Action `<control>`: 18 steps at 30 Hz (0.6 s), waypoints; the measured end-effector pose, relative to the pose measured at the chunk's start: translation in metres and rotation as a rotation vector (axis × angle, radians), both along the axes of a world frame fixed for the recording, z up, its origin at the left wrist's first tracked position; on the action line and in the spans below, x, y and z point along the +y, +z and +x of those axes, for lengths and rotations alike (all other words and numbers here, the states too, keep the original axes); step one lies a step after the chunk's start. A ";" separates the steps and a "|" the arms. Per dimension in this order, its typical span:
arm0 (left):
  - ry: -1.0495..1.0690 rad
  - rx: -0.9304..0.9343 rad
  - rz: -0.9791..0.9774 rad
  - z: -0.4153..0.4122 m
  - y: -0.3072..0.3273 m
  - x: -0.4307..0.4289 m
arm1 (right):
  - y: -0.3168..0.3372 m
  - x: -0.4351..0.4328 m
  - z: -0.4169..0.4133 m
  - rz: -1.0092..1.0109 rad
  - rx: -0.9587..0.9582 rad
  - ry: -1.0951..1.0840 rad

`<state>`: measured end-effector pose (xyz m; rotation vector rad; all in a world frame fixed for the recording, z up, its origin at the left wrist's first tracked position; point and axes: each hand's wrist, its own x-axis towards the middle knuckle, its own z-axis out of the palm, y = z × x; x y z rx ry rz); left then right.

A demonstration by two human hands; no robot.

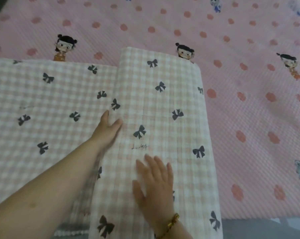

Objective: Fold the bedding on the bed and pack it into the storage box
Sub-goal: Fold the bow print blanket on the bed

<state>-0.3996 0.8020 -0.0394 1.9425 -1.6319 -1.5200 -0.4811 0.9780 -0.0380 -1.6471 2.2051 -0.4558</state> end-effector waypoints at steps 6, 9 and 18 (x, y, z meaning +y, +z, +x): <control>0.138 0.030 -0.135 0.004 -0.028 0.012 | -0.016 -0.026 -0.068 0.236 0.126 -0.344; 0.127 0.002 -0.090 0.014 -0.038 0.013 | -0.030 -0.029 -0.077 0.323 0.164 -0.278; -0.536 -0.511 -0.429 -0.049 -0.043 0.029 | -0.062 -0.043 -0.086 0.545 0.133 -0.132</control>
